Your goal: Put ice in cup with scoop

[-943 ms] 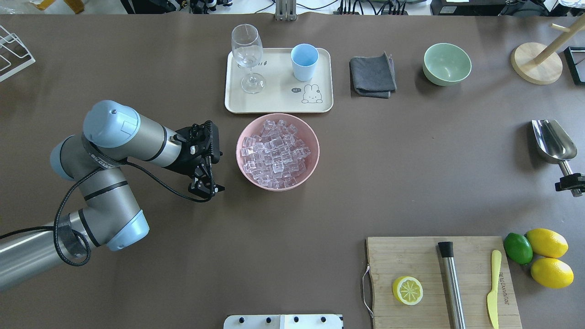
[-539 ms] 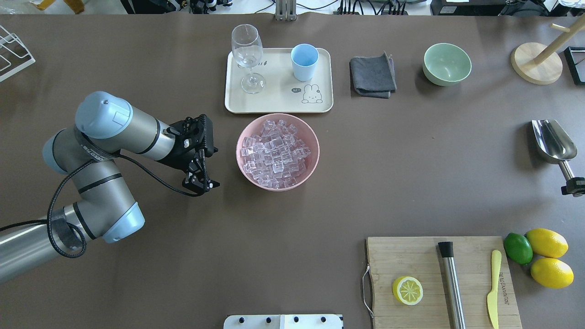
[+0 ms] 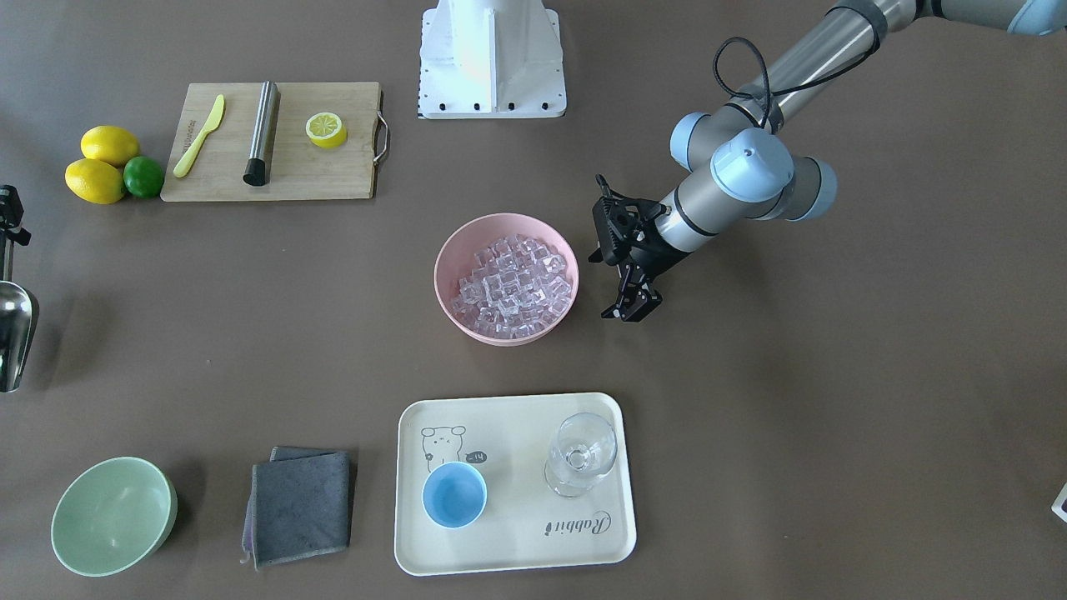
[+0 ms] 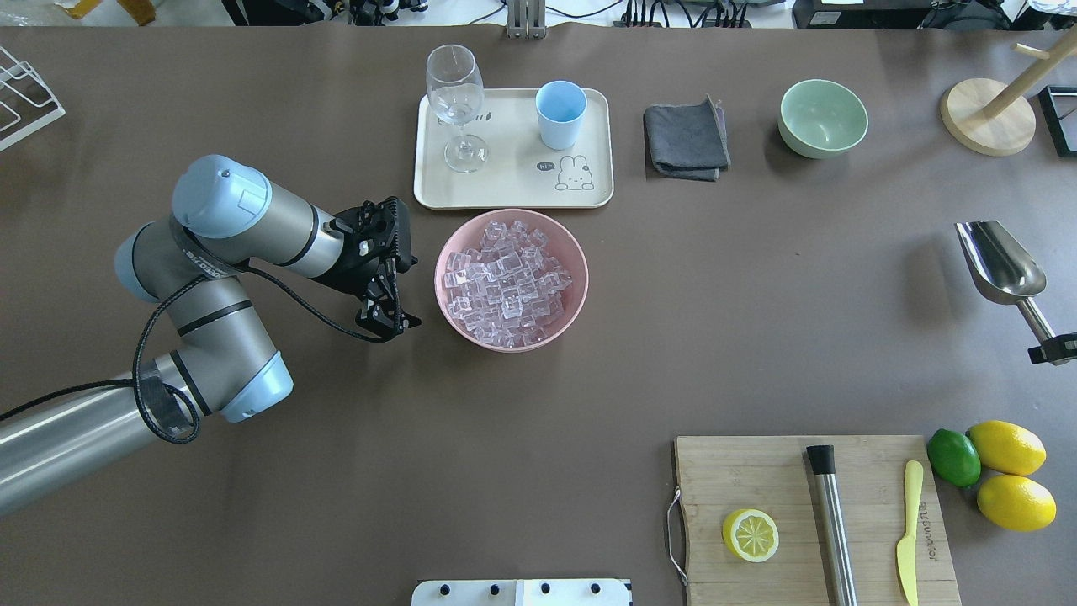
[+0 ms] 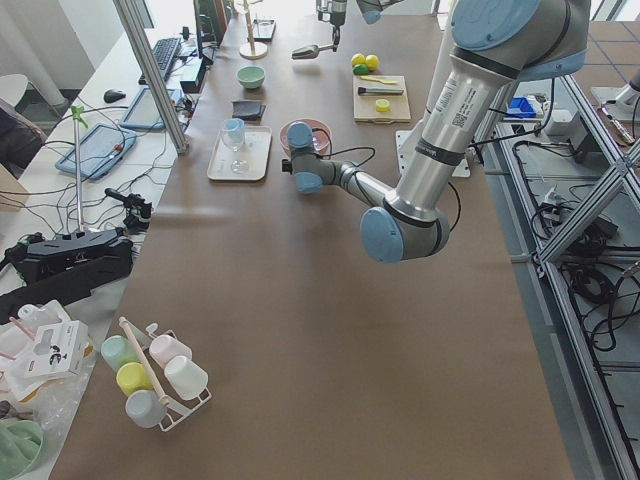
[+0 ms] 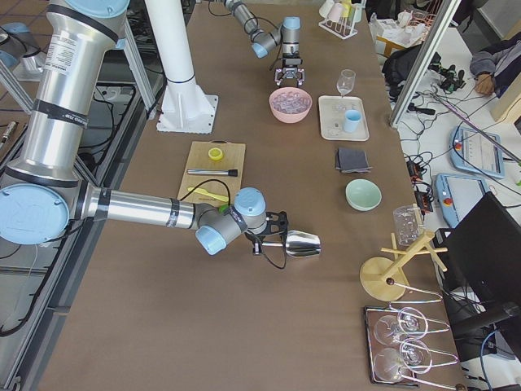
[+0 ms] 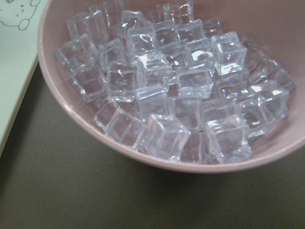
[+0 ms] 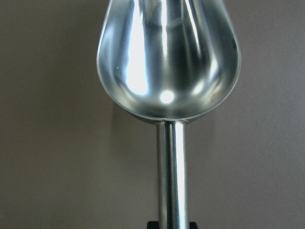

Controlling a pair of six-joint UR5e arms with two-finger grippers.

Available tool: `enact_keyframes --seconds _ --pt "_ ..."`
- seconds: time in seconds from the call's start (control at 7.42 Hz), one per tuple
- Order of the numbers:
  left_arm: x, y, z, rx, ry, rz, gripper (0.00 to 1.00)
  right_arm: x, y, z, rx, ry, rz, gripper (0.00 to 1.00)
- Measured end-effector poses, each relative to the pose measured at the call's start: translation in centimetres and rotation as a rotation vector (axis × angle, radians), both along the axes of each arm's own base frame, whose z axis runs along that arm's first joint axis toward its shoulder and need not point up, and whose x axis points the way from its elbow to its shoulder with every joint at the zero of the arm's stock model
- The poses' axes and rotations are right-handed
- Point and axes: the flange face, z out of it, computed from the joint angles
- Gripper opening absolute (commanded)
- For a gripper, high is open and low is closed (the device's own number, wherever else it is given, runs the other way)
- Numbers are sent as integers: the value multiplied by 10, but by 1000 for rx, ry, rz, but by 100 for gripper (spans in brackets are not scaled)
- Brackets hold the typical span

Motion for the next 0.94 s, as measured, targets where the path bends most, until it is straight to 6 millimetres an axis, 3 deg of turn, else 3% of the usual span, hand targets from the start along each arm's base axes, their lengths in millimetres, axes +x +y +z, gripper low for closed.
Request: enact_keyframes --seconds 0.27,0.67,0.94 --pt "9 1 -8 13 14 10 99 13 -2 -25 92 9 -47 0" --pt "14 4 -16 16 23 19 99 35 -13 -94 299 69 -211 0" --pt "14 4 -16 14 23 21 99 38 -34 -136 458 107 -364 0"
